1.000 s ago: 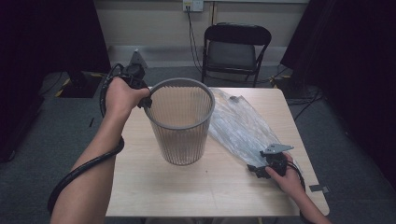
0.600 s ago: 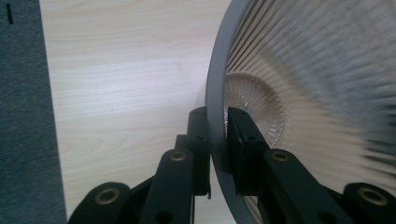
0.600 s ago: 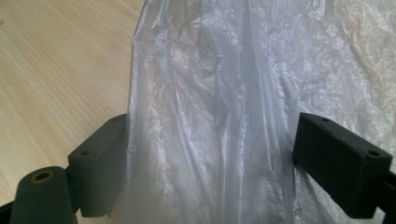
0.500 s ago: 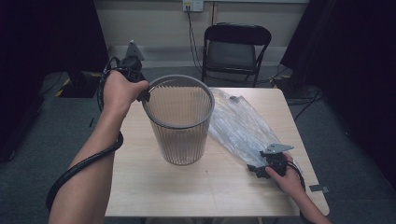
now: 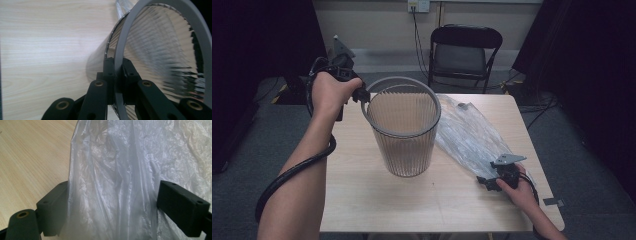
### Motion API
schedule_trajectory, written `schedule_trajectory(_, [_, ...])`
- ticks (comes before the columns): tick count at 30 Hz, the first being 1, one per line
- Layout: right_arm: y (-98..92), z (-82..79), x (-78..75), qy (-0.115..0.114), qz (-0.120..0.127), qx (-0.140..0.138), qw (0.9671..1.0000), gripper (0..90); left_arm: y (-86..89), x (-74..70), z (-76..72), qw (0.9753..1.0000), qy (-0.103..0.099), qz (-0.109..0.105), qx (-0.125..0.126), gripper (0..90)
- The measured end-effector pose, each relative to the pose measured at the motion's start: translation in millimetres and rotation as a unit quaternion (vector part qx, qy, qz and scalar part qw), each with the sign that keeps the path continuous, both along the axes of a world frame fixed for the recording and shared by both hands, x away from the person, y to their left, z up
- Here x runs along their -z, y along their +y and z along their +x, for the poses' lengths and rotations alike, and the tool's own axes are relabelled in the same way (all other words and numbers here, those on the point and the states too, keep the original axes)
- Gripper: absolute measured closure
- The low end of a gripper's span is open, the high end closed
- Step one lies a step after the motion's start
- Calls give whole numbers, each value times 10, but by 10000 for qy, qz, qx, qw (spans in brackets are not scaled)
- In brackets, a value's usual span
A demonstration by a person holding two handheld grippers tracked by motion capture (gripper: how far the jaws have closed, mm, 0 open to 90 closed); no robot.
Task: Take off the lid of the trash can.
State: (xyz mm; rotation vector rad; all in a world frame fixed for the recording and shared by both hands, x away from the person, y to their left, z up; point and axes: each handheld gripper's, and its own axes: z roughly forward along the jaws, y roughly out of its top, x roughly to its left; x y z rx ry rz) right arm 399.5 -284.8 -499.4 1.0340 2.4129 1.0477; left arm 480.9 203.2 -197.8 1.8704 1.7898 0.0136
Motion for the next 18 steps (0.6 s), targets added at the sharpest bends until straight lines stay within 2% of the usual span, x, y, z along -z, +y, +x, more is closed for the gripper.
schedule_trajectory(1, [0,0,0,0,0,0,10000,134,8,-8,-9,10000,4,-52,-66,840])
schedule_trajectory(4, [0,0,0,-1,-1,-1,10000,134,69,-36,-40,9999,48,-103,-19,840])
schedule_trajectory(9, [0,0,0,-1,-1,-1,10000,134,175,-74,-119,10000,56,34,49,840])
schedule_trajectory(13, [0,1,0,-4,-3,-4,10000,134,292,-93,-188,9999,138,51,58,840])
schedule_trajectory(18, [0,0,0,1,-1,1,10000,134,431,-103,-281,9999,144,16,19,840])
